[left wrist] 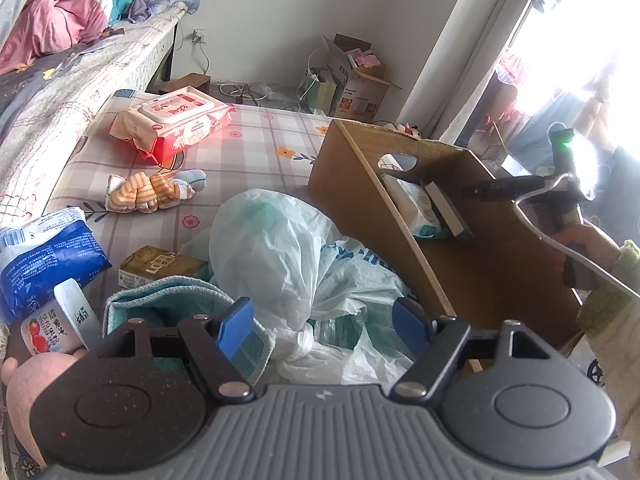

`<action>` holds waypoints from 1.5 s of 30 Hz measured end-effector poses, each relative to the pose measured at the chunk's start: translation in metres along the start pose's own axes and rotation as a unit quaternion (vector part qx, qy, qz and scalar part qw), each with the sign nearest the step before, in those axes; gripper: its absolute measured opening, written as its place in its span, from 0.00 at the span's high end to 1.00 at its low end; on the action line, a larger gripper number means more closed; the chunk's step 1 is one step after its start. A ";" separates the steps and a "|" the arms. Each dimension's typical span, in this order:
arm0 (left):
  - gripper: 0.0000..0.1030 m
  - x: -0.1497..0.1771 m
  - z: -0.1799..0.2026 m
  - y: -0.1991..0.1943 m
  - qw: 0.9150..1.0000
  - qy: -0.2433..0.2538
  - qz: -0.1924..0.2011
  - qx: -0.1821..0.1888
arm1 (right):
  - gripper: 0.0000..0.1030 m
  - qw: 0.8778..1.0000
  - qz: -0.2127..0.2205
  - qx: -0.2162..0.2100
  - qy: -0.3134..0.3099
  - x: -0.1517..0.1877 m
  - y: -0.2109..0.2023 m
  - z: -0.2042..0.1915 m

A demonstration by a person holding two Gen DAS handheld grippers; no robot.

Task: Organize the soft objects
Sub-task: 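Open the right gripper and withdraw it from the box, then move the right gripper to the blue-and-teal wet wipes pack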

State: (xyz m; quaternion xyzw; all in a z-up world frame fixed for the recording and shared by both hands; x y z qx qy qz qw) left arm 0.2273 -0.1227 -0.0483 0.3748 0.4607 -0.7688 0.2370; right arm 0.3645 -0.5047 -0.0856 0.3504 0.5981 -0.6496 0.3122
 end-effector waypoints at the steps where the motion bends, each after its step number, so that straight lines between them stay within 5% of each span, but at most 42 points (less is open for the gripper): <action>1: 0.25 0.000 -0.001 -0.001 1.000 0.000 0.000 -0.002 | 0.61 1.000 -0.013 -0.020 0.016 0.006 0.002 -0.004; 5: 0.24 0.003 -0.006 -0.003 1.000 -0.004 -0.002 -0.007 | 0.73 0.994 -0.050 -0.080 0.061 0.031 0.009 -0.023; 7: 0.24 0.005 -0.008 -0.006 1.000 -0.005 -0.003 -0.009 | 0.74 0.994 -0.068 -0.065 0.059 0.044 0.024 -0.023; 10: 0.22 0.006 -0.011 -0.013 1.000 -0.004 0.000 -0.014 | 0.91 0.990 -0.098 -0.041 0.092 0.063 0.041 -0.011; 20: 0.11 0.011 -0.035 -0.041 0.999 -0.011 0.027 -0.035 | 0.78 0.988 -0.071 -0.047 0.130 0.049 0.018 -0.014; 31: 0.08 0.013 -0.066 -0.097 0.992 0.005 0.116 -0.056 | 0.53 0.986 0.015 -0.097 0.134 0.008 -0.111 -0.054; 36: 0.08 0.021 -0.082 -0.114 0.990 0.004 0.122 -0.067 | 0.49 0.969 0.028 -0.168 0.177 0.008 -0.158 -0.098; 45: 0.08 0.044 -0.106 -0.138 0.988 0.032 0.106 -0.112 | 0.49 0.931 -0.019 -0.303 0.203 0.037 -0.193 -0.226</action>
Point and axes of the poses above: each gripper's, at about its wrist camera, not at the fingertips, and y roughly the way its jaws point, z to its right, x to its underside, the point moved 10 cm from there along y, roughly the way its jaws point, and after that the axes turned 15 degrees about z, right-handed, at the moved point
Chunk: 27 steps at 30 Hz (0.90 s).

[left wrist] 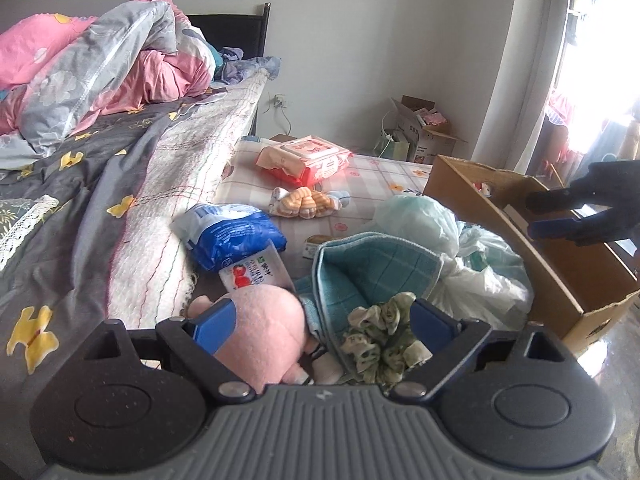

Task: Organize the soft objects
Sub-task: 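Move the right gripper to the blue-and-teal wet wipes pack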

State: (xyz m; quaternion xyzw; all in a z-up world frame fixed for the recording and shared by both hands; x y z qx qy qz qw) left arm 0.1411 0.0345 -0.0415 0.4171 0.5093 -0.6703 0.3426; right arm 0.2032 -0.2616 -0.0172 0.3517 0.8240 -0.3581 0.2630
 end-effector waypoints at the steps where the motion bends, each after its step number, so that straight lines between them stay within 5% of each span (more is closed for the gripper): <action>1: 0.08 0.002 -0.004 0.000 1.000 -0.002 -0.004 -0.003 | 0.49 1.000 -0.006 -0.009 0.001 0.009 0.007 -0.010; 6: 0.08 -0.002 -0.017 0.003 1.000 -0.005 -0.003 -0.011 | 0.49 0.999 -0.035 -0.037 0.008 0.036 0.042 -0.051; 14: 0.09 -0.032 -0.037 0.030 0.999 0.013 0.019 -0.028 | 0.49 0.996 -0.048 -0.074 0.032 0.028 0.095 -0.095; 27: 0.29 -0.043 -0.074 0.086 0.998 0.022 -0.022 -0.057 | 0.47 0.979 -0.093 -0.062 0.170 0.019 0.180 -0.079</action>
Point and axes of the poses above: each gripper's, at about its wrist camera, not at the fingertips, and y roughly the way its jaws point, z to its right, x to its underside, the point moved 10 cm from there along y, roughly the way its jaws point, and after that the axes turned 15 degrees about z, right-handed, at the moved point
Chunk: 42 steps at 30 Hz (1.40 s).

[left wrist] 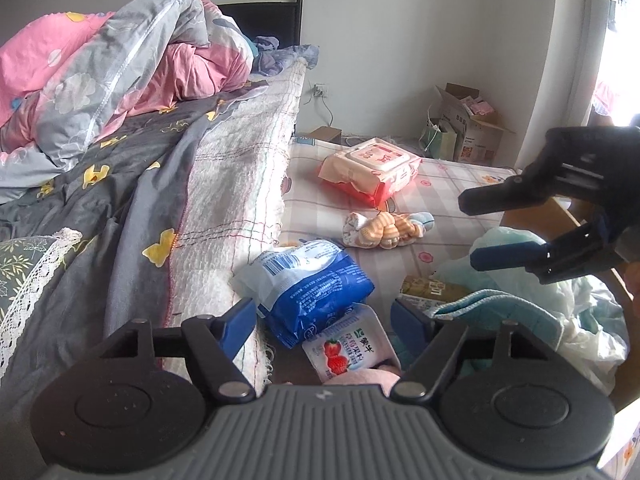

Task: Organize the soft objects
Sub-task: 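Move the right gripper to the blue-and-teal wet wipes pack, then grasp the wet wipes pack with the right gripper and lift it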

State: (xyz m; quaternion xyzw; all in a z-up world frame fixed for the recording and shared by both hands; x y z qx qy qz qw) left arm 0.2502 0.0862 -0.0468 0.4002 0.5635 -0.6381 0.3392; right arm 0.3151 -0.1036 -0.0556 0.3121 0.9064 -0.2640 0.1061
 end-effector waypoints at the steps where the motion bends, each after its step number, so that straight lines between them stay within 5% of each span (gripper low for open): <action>1: 0.32 -0.002 -0.003 0.005 1.000 0.001 -0.003 -0.006 | 0.47 1.000 -0.009 -0.001 0.010 0.002 0.007 0.001; 7: 0.50 -0.017 -0.027 0.038 0.999 -0.016 -0.016 -0.030 | 0.44 0.998 -0.048 0.010 0.044 0.008 0.044 0.003; 10: 0.53 -0.017 -0.044 0.062 0.995 -0.074 -0.056 -0.032 | 0.42 0.995 -0.068 0.024 0.067 0.012 0.064 0.007; 16: 0.44 0.005 -0.056 0.088 0.975 -0.172 -0.139 -0.005 | 0.41 0.991 -0.080 0.052 0.094 0.014 0.095 0.019; 23: 0.38 0.022 -0.055 0.097 0.963 -0.207 -0.173 -0.005 | 0.41 0.992 -0.067 0.071 0.082 -0.002 0.122 0.027; 33: 0.31 0.025 -0.046 0.115 0.955 -0.247 -0.166 0.009 | 0.41 0.991 -0.065 0.082 0.084 -0.011 0.158 0.050; 42: 0.31 -0.013 -0.012 0.112 0.967 -0.228 -0.097 0.066 | 0.41 0.987 -0.058 0.072 0.132 -0.029 0.157 0.067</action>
Point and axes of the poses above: each gripper's, at about its wrist camera, not at the fingertips, and y roughly the way its jaws point, z to its right, x to its underside, the point moved 10 cm from there along y, roughly the way its jaws point, and after that the axes turned 15 degrees about z, right-handed, at the moved point
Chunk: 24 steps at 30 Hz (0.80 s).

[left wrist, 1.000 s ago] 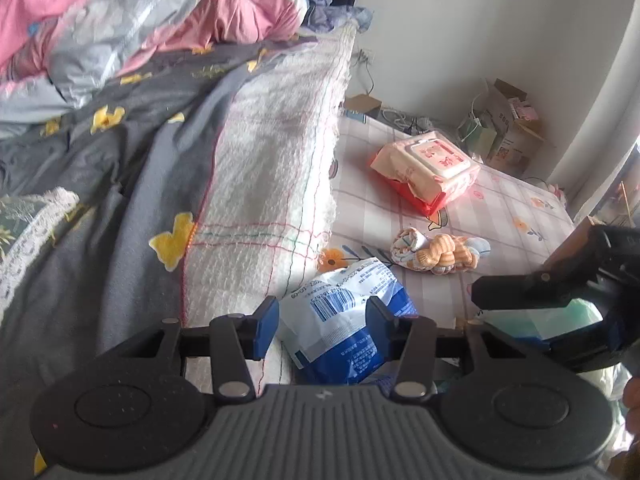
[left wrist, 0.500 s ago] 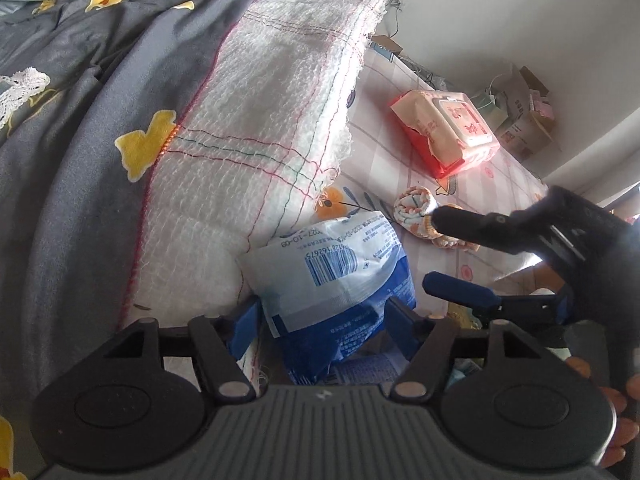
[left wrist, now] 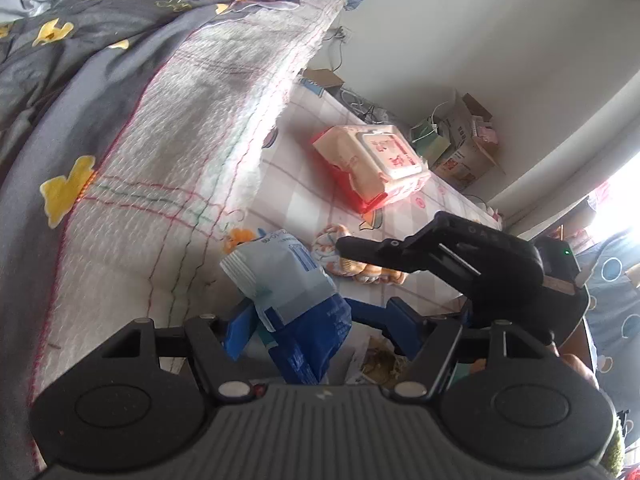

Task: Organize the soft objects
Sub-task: 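Grasp the wet wipes pack with the right gripper and lift it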

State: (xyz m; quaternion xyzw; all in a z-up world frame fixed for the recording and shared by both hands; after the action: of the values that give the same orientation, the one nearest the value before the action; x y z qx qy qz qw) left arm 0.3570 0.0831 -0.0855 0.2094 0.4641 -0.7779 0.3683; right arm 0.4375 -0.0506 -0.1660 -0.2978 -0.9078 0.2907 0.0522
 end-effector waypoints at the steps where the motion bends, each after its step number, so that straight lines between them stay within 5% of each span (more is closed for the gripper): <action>1: 0.32 -0.001 0.005 0.002 1.000 0.006 0.002 0.003 | 0.41 1.000 0.002 0.001 0.003 -0.003 -0.001 0.002; 13: 0.34 0.002 0.072 0.020 0.994 0.082 0.017 0.074 | 0.41 0.999 0.028 -0.031 0.021 -0.037 -0.040 -0.006; 24: 0.36 0.044 0.110 0.038 0.986 0.113 -0.037 0.120 | 0.42 0.998 0.047 -0.008 -0.030 -0.057 -0.091 0.009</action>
State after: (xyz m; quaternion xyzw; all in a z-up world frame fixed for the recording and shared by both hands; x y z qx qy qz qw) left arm 0.3594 -0.0410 -0.0833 0.3216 0.4136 -0.8122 0.2566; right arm 0.4353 -0.1471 -0.1176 -0.3319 -0.8960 0.2947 0.0089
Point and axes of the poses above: each gripper's, at about its wrist camera, not at the fingertips, and y roughly the way its jaws point, z to its right, x to its underside, the point moved 10 cm from there along y, roughly the way its jaws point, and after that the axes turned 15 degrees about z, right-handed, at the moved point
